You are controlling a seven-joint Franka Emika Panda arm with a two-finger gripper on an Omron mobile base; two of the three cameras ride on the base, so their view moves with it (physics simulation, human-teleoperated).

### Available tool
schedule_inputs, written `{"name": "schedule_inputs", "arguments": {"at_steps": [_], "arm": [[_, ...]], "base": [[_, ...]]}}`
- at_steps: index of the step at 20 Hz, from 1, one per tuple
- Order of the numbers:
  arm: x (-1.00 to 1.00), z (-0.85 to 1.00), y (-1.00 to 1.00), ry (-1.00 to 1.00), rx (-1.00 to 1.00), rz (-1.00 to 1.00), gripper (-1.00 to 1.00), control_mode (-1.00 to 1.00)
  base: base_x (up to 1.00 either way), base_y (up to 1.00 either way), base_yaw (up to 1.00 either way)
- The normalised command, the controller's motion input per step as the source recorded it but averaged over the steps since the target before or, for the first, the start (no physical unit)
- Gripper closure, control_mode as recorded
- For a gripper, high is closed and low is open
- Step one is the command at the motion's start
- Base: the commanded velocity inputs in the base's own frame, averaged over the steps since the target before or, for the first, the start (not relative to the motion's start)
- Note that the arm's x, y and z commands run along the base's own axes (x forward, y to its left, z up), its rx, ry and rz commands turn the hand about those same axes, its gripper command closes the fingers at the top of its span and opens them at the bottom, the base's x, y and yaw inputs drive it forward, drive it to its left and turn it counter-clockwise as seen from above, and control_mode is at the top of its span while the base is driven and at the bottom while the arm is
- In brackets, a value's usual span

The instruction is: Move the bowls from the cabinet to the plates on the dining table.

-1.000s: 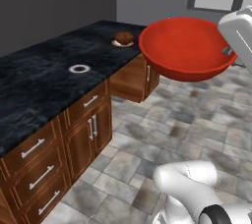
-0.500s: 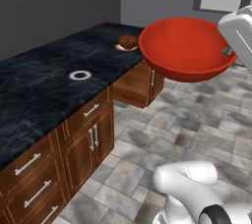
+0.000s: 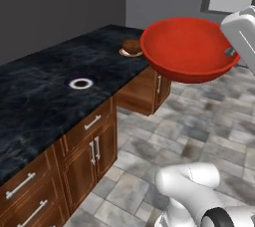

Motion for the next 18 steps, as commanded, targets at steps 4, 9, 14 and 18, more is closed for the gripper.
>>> {"name": "schedule_inputs", "arguments": {"at_steps": [4, 9, 14, 18], "arm": [[0.00, 0.00, 0.00, 0.00, 0.00, 0.00, 1.00, 1.00], [0.00, 0.00, 0.00, 0.00, 0.00, 0.00, 1.00, 1.00], [0.00, 0.00, 0.00, 0.00, 0.00, 0.00, 1.00, 1.00], [0.00, 0.00, 0.00, 0.00, 0.00, 0.00, 1.00, 1.00]], "base": [[0.62, -0.02, 0.05], [0.62, 0.00, 0.04], [0.62, 0.00, 0.03], [0.62, 0.02, 0.02]]}}
